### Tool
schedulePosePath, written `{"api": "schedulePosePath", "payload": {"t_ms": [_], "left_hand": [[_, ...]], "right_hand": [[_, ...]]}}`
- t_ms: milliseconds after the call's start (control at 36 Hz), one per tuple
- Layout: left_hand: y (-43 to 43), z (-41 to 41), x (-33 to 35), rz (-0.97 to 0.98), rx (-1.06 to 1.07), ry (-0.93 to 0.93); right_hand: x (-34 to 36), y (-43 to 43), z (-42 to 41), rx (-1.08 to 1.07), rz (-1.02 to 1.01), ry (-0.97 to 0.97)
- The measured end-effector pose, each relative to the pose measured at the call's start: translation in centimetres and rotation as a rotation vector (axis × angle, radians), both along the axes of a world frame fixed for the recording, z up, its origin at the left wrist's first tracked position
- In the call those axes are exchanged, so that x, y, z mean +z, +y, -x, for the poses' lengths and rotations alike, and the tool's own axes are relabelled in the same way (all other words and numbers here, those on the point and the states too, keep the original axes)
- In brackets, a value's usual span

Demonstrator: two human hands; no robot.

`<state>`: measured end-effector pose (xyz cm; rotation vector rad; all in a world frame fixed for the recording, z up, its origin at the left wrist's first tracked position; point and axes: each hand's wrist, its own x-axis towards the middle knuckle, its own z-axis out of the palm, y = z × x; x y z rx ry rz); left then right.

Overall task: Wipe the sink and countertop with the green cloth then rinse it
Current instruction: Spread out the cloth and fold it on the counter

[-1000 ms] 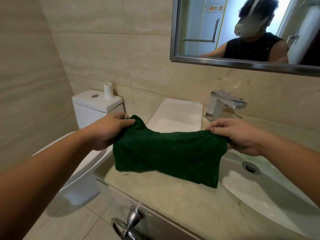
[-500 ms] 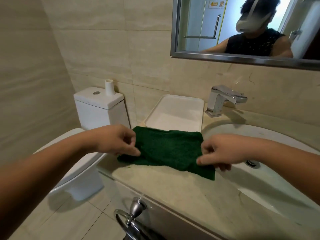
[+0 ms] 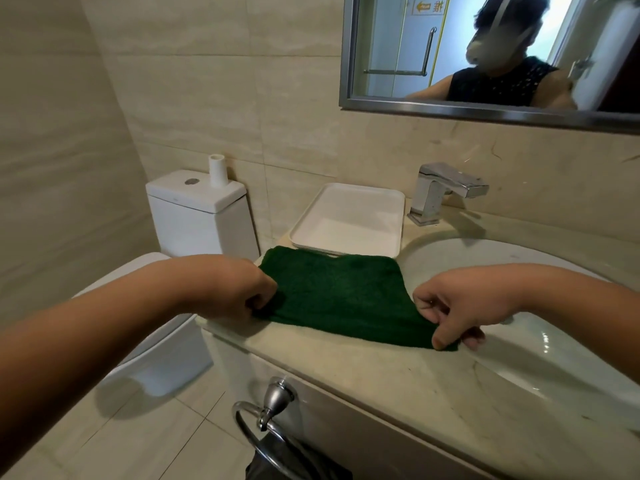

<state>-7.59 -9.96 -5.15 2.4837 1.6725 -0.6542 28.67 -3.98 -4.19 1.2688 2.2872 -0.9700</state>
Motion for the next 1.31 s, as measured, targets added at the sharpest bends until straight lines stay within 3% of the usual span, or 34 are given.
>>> {"api": "schedulePosePath", "payload": {"t_ms": [139,250,333,444,722,1028,1139,1306], "left_hand": [[-0.8,-1.6,0.8,0.072,0.008,0.086],[-0.8,-3.9,1.4,-0.024,0.021,-0.120],[0.1,-5.4,0.5,-0.155,-0.040,-0.270],[1.2,-6.4,-1.4,-0.175,-0.031,-0.361],[1.9,-7.1,-3.5,-0.088,-0.048,-0.148],[2.1,-6.8,-2.6,-0.211,-0.104,-0.241],[1.3,-7.4,-1.4,-0.253,-0.017,-0.532],[0.9,-7.8,-0.7,0.095,0.322,-1.188]], "right_hand": [[0.0,0.5,-1.2,-0.145,0.201,0.024],[-1.9,2.1,-1.4,-0.540,0.113,0.262],[-3.4,2.7,-0.5,-0.725,0.171,0.349],[-4.4,2.8,1.2,-0.760,0.204,0.426],[-4.6,3.1,2.0,-0.888,0.218,0.557],[0.6,3.4,4.6,-0.738,0.142,0.498],[1.8,2.8,7.3,-0.715,0.145,0.572],[2.6,2.4,12.4,-0.743,0.207,0.716]]}}
